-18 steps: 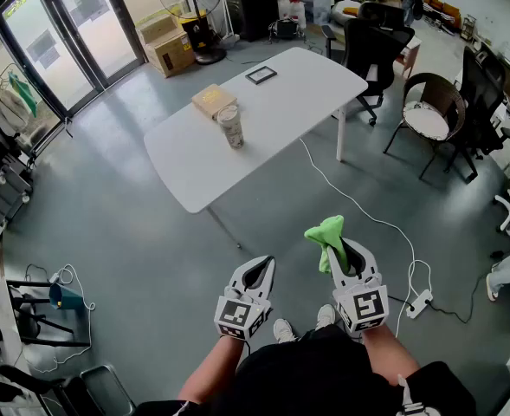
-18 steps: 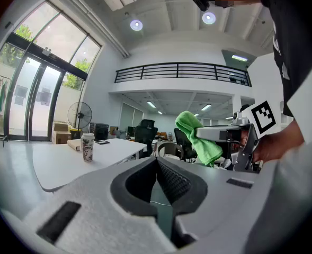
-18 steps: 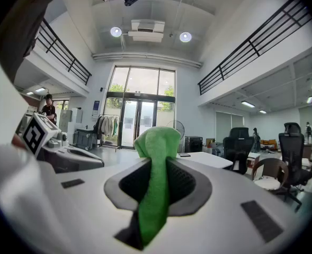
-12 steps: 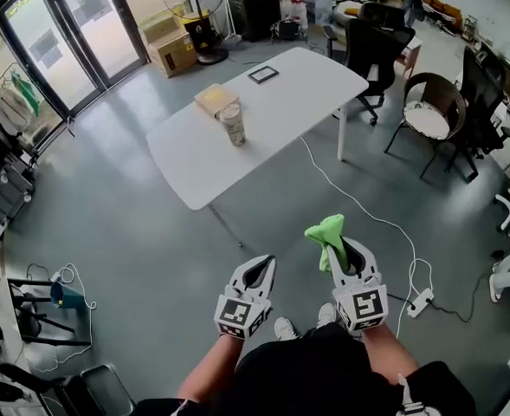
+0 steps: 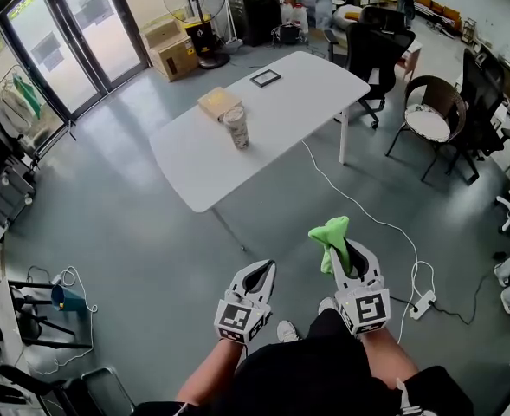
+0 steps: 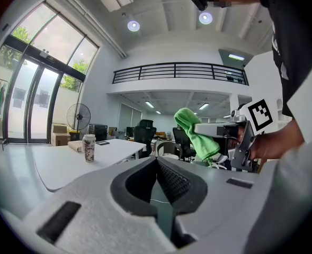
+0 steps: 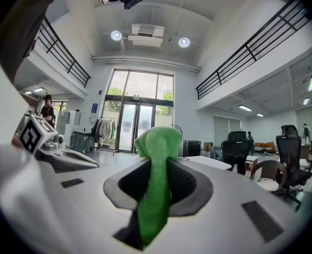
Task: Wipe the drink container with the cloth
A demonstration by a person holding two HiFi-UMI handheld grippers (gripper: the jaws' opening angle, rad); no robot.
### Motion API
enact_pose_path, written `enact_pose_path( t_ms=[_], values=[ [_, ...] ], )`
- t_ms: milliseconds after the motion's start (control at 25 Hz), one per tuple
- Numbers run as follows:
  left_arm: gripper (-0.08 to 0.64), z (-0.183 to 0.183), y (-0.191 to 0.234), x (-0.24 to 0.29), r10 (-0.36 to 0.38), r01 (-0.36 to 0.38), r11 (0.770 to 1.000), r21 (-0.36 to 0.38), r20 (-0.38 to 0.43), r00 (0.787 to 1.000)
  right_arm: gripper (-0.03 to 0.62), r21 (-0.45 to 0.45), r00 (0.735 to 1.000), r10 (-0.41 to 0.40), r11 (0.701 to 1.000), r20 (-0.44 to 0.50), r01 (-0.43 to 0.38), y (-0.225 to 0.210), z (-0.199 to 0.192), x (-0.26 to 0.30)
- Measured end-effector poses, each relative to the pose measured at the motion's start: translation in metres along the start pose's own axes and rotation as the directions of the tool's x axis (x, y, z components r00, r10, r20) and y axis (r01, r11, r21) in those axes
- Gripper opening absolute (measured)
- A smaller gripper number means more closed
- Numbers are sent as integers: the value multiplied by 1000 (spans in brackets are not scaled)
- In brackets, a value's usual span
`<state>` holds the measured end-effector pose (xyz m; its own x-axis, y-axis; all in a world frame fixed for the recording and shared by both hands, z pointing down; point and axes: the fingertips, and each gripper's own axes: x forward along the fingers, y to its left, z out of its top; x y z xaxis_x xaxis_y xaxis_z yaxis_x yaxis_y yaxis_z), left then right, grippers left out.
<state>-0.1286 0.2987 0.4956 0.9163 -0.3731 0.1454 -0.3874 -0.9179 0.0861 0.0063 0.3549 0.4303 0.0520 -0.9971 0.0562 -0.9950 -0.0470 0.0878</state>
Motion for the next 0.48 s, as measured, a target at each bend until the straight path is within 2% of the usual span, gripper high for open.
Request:
enact_pose_path(
  t_ms=[480],
  values=[
    [8, 2, 52, 43, 78, -78, 997, -1, -31, 996, 92, -30, 998, 68, 997, -7, -68, -22, -8, 76]
  ],
)
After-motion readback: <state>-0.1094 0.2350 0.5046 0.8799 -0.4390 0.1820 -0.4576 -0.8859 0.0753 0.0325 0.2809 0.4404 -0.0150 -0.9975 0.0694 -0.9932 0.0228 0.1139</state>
